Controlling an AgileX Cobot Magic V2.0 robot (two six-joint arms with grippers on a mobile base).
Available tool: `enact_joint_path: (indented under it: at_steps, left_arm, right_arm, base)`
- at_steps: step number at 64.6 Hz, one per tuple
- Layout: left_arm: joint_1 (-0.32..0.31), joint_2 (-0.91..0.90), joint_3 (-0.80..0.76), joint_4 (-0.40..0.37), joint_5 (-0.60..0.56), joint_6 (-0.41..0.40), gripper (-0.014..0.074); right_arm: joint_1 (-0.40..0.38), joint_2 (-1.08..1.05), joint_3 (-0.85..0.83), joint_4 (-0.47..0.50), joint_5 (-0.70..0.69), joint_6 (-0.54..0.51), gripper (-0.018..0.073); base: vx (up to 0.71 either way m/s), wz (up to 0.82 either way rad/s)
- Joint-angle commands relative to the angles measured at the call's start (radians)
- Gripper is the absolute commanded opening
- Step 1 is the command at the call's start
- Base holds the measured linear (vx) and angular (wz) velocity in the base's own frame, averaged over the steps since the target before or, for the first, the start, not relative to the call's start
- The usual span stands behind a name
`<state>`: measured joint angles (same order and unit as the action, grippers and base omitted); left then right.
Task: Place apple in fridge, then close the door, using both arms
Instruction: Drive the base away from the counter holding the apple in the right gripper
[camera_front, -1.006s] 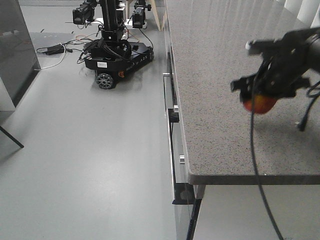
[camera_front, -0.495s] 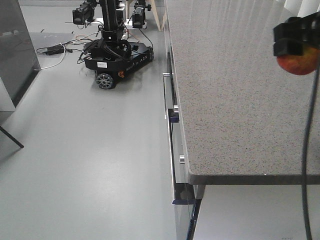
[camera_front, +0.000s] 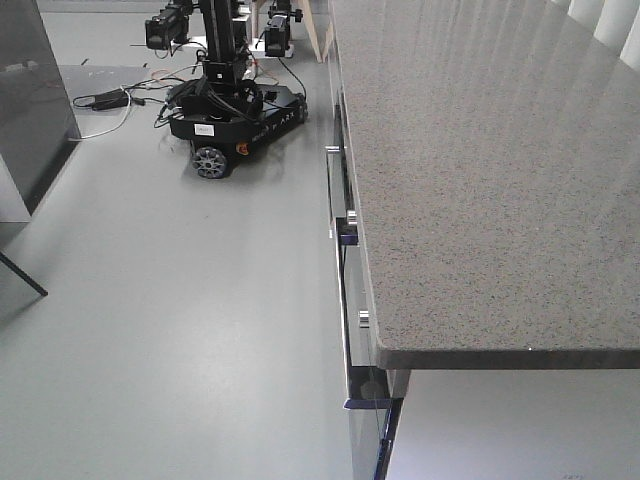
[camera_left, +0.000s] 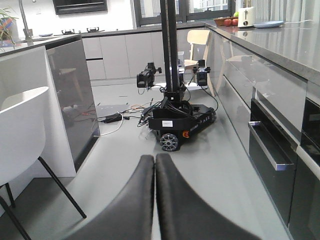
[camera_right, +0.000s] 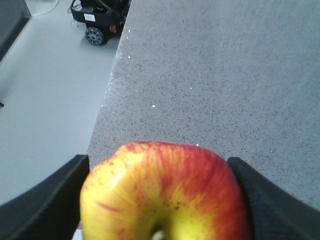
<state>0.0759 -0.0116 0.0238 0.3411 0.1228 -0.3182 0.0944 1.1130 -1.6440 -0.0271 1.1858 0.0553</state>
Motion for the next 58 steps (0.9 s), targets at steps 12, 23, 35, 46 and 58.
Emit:
enact_joint_path:
  at_steps: [12,23,35,46,58]
  left_arm:
    - [0.003,-0.016,0.029,0.0,-0.068,-0.003,-0.0006]
    - [0.003,-0.016,0.029,0.0,-0.068,-0.003,-0.0006]
    - [0.003,-0.016,0.029,0.0,-0.068,-0.003,-0.0006]
    - [0.003,-0.016,0.029,0.0,-0.068,-0.003,-0.0006]
    - [0.003,-0.016,0.029,0.0,-0.068,-0.003,-0.0006]
  right_arm:
    - [-0.001,-0.039,-0.03,-0.005,-0.068,-0.006,0.0078]
    - [-0.001,-0.039,-0.03,-0.005,-0.068,-0.006,0.0078]
    - [-0.001,-0.039,-0.03,-0.005,-0.068,-0.001,0.0078]
    - [-0.001,-0.039,-0.03,-0.005,-0.068,-0.001,0.0078]
    - [-0.001,-0.039,-0.03,-0.005,-0.068,-0.001,0.0078]
  base:
    - [0.0,0.0]
    - [0.0,0.0]
    - [0.0,0.0]
    - [0.0,0.0]
    - [0.0,0.0]
